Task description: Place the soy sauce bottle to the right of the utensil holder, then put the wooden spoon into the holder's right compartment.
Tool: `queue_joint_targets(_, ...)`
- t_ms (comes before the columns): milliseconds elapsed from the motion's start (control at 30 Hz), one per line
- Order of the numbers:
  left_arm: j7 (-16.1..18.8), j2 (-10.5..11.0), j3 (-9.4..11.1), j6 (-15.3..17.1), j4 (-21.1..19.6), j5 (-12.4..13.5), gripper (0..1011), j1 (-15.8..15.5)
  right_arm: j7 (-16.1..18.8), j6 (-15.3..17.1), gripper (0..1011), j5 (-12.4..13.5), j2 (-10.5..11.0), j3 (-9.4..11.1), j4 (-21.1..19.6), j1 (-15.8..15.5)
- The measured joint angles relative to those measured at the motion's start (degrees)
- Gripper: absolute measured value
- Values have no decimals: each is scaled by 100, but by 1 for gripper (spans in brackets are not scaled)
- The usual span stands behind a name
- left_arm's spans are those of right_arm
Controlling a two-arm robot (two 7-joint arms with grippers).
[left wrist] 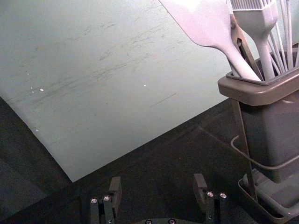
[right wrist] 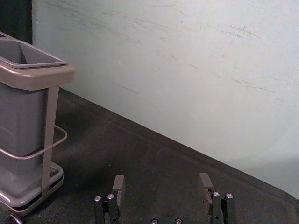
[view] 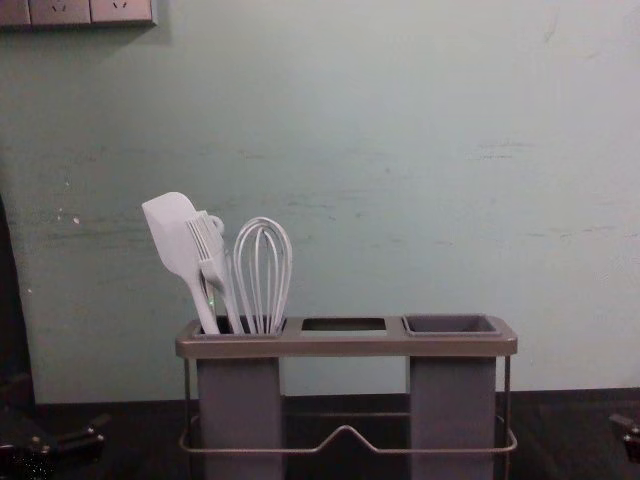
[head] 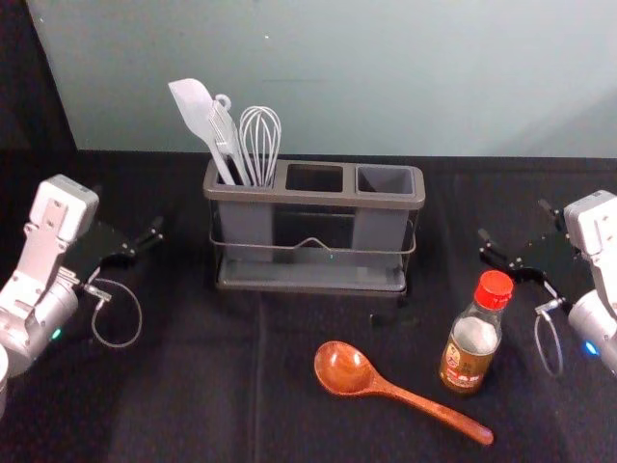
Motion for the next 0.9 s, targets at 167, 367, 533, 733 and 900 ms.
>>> queue_joint_targets(167,0,0,0,0,0,0,1005,0,0,0,1000,0,0,0,0,0)
queue_joint_targets(367,0,0,0,0,0,0,1005,0,0,0,1000,0,0,0,0,0)
queue_joint_targets(533,0,0,0,0,0,0,1005,0,0,0,1000,0,0,0,0,0)
queue_joint_targets(733,0,0,0,0,0,0,1005,0,0,0,1000,0,0,0,0,0)
queue_joint_targets(900,0,0,0,0,0,0,1005,0,0,0,1002,0,0,0,0,0)
